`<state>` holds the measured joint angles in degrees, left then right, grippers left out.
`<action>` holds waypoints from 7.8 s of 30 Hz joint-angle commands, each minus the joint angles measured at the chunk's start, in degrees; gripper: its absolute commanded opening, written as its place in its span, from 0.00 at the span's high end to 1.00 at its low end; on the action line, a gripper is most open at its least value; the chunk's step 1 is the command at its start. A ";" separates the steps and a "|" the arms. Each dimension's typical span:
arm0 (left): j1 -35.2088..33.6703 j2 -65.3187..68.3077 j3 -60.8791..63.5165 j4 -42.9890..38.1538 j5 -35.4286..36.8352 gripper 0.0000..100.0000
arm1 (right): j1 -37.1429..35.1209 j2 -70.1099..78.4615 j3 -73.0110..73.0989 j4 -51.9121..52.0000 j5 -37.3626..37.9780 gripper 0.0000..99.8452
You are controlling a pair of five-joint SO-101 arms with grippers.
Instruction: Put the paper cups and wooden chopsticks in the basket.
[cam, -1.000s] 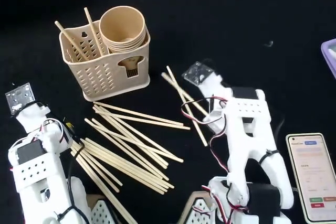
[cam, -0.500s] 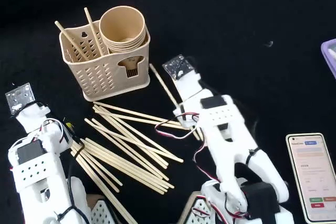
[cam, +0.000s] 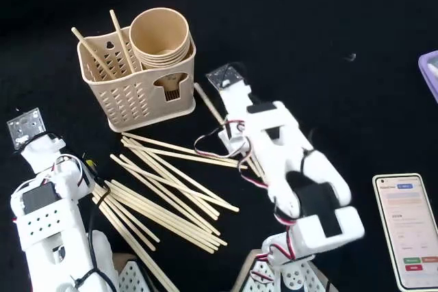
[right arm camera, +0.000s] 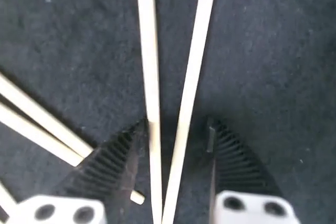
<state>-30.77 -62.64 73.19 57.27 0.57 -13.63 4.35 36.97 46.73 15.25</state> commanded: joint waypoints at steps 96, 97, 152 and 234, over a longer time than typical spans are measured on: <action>-0.40 -0.62 -0.92 -0.88 0.62 0.78 | 17.05 -28.00 -8.22 18.02 5.80 0.99; -0.40 -0.62 -0.92 -0.88 0.62 0.78 | 17.05 -30.73 -8.75 18.11 4.57 0.99; -0.66 -0.62 -0.13 -2.55 0.62 0.78 | -27.87 1.01 -40.40 -22.15 -17.41 0.80; -0.31 -0.62 -0.40 -2.81 0.26 0.78 | -27.87 -22.37 11.65 2.90 -1.32 0.96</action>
<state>-30.77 -62.64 73.80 55.69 0.57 -41.85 -13.76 52.79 48.31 16.22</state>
